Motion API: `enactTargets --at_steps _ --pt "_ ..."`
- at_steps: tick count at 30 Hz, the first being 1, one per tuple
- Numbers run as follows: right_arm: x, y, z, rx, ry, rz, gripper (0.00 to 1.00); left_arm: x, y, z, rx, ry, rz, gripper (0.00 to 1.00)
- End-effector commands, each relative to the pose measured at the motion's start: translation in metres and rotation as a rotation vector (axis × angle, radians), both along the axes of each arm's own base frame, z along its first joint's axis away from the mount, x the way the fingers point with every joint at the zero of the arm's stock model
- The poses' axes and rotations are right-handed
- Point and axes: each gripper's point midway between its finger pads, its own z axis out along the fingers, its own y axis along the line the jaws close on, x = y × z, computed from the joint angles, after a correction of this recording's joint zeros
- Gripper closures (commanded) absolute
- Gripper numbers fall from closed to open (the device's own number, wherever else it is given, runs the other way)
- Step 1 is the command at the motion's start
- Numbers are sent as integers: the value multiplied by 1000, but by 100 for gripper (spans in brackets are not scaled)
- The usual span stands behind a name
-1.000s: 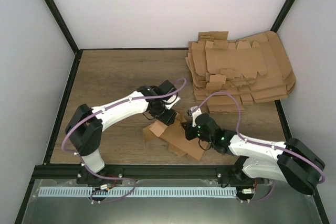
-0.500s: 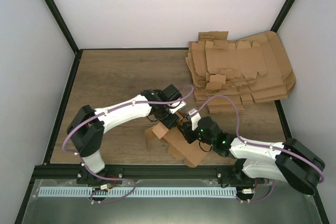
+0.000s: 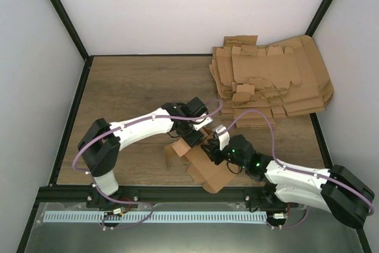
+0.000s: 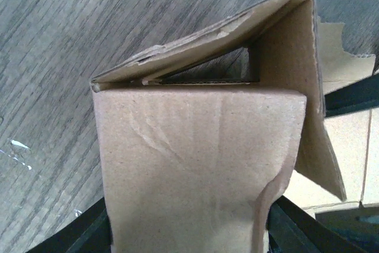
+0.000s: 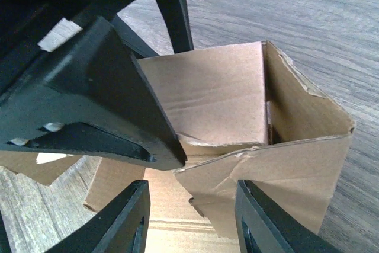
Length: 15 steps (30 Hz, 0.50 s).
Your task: Fold the paper box
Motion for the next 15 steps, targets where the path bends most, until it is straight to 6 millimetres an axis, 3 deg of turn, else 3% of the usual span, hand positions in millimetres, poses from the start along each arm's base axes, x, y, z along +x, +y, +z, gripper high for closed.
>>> enactTargets --at_steps 1,8,15 --pt "-6 5 9 26 6 32 58 0 -5 -2 15 -12 -31 45" --pt "-18 1 34 83 41 48 51 5 -1 -1 39 -40 -31 46" --pt "-11 -14 69 140 -2 4 49 7 0 -4 55 -49 -37 45"
